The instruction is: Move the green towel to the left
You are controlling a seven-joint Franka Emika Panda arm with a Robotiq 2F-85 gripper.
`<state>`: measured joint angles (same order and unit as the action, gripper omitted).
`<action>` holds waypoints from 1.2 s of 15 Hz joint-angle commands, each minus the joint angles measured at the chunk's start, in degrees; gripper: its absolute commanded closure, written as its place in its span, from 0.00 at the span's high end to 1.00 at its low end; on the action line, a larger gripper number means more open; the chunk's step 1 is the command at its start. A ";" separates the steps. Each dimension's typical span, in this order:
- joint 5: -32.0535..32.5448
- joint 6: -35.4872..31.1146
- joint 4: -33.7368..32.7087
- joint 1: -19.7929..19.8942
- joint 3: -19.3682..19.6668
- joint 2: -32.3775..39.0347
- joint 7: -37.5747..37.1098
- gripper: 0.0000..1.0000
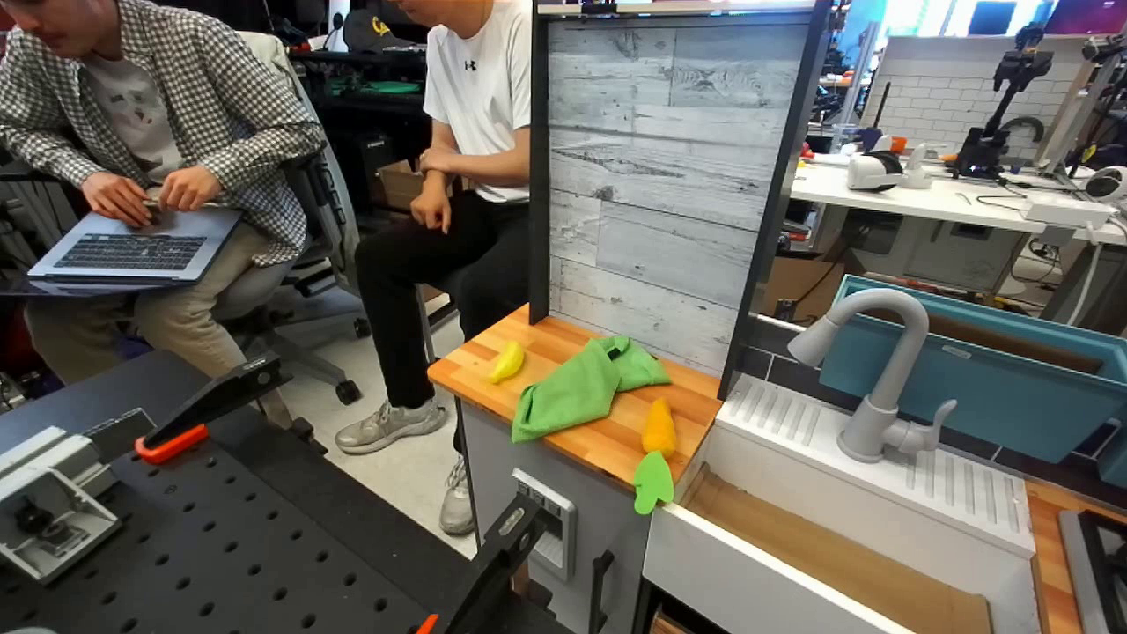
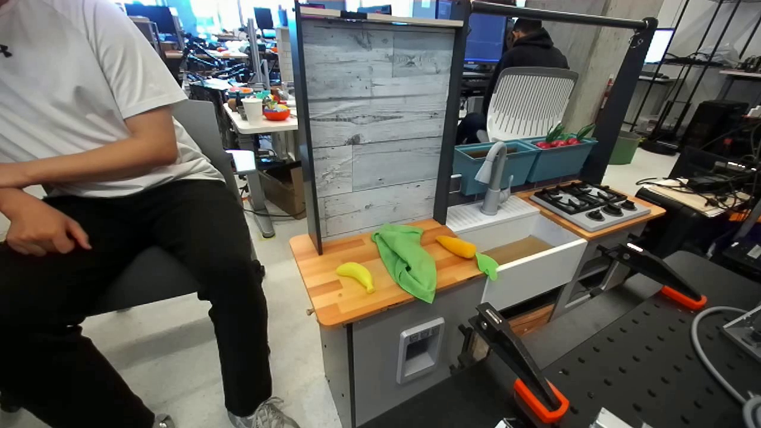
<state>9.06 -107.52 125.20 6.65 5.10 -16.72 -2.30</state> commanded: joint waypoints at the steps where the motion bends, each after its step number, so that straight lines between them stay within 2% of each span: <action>1: -3.91 -6.09 -0.63 -1.21 -0.50 6.55 -2.94 1.00; 4: -6.84 -11.40 -1.78 -2.19 -1.13 13.66 -3.96 1.00; 11: -8.77 -24.35 -5.28 -3.77 -2.60 30.58 -6.15 1.00; 18: -8.48 -31.38 -15.00 -6.50 -3.19 48.24 -9.28 1.00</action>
<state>1.80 -137.23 116.42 1.47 2.00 24.13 -10.15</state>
